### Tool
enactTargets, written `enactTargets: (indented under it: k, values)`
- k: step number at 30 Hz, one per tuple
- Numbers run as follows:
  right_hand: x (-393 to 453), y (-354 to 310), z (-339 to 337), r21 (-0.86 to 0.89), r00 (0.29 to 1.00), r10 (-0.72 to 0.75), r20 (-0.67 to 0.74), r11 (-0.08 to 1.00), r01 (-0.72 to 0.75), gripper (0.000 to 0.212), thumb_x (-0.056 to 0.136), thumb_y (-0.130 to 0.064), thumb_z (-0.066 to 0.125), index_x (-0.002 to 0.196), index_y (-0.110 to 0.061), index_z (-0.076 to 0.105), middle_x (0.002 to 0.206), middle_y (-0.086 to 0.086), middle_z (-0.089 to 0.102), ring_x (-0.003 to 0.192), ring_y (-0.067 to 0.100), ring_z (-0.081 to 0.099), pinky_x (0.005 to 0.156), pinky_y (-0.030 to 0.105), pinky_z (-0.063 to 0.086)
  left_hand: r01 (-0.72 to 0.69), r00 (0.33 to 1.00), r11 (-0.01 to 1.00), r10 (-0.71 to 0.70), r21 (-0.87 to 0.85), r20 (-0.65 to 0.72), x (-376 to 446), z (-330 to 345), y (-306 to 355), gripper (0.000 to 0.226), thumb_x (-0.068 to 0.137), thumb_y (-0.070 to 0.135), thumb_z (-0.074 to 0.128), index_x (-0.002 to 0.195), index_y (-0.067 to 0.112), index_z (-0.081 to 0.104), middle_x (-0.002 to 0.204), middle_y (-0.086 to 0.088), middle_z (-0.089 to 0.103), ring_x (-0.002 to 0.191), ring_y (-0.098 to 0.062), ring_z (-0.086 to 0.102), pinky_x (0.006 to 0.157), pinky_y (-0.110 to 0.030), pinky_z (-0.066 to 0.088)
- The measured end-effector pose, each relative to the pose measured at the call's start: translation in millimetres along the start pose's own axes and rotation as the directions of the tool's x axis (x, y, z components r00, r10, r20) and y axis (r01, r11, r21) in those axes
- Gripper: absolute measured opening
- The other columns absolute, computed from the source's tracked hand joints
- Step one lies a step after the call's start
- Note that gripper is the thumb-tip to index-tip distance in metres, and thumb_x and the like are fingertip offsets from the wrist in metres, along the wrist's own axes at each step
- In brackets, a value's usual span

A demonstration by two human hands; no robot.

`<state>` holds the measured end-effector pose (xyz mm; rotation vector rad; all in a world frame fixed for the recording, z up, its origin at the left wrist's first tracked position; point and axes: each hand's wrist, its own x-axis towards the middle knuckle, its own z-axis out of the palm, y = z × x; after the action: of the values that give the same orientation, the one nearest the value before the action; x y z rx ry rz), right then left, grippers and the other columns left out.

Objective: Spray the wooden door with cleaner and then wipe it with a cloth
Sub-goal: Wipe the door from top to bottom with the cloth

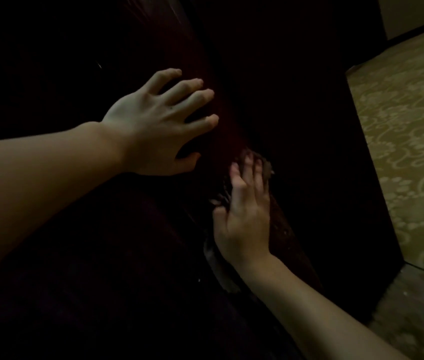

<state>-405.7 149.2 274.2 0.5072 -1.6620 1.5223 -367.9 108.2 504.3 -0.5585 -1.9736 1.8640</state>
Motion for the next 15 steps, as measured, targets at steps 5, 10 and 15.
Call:
enactTargets:
  k: [5, 10, 15]
  values:
    - [28, -13, 5, 0.031, 0.997, -0.069, -0.027, 0.997, 0.07, 0.064, 0.096, -0.043, 0.032, 0.145, -0.003, 0.038, 0.157, 0.019, 0.027, 0.149, 0.032, 0.015, 0.116, 0.055, 0.021, -0.037, 0.999, 0.999, 0.038, -0.025, 0.032, 0, -1, 21, 0.085, 0.082, 0.067, 0.001, 0.149, 0.023, 0.029, 0.157, -0.016, 0.023, 0.145, -0.035, 0.02, 0.117, -0.053, 0.015]
    - [-29, 40, -4, -0.009, 0.997, -0.079, 0.0, 0.997, 0.079, 0.055, 0.095, -0.034, 0.037, 0.139, -0.003, 0.045, 0.154, 0.02, 0.032, 0.148, 0.032, 0.021, 0.113, 0.059, 0.027, -0.022, 1.0, 0.999, 0.022, -0.034, 0.004, 2, 2, 35, 0.08, 0.084, 0.066, 0.011, 0.146, 0.022, 0.037, 0.154, -0.017, 0.03, 0.143, -0.034, 0.024, 0.116, -0.053, 0.017]
    - [-47, 40, -3, 0.027, 0.993, 0.111, -0.034, 0.994, -0.11, 0.046, 0.096, -0.022, 0.038, 0.138, -0.004, 0.042, 0.155, 0.019, 0.029, 0.147, 0.033, 0.02, 0.113, 0.057, 0.03, -0.021, 0.999, 0.999, 0.021, -0.024, 0.034, 2, 1, 41, 0.08, 0.084, 0.066, 0.009, 0.146, 0.022, 0.034, 0.154, -0.017, 0.028, 0.144, -0.034, 0.022, 0.116, -0.053, 0.017]
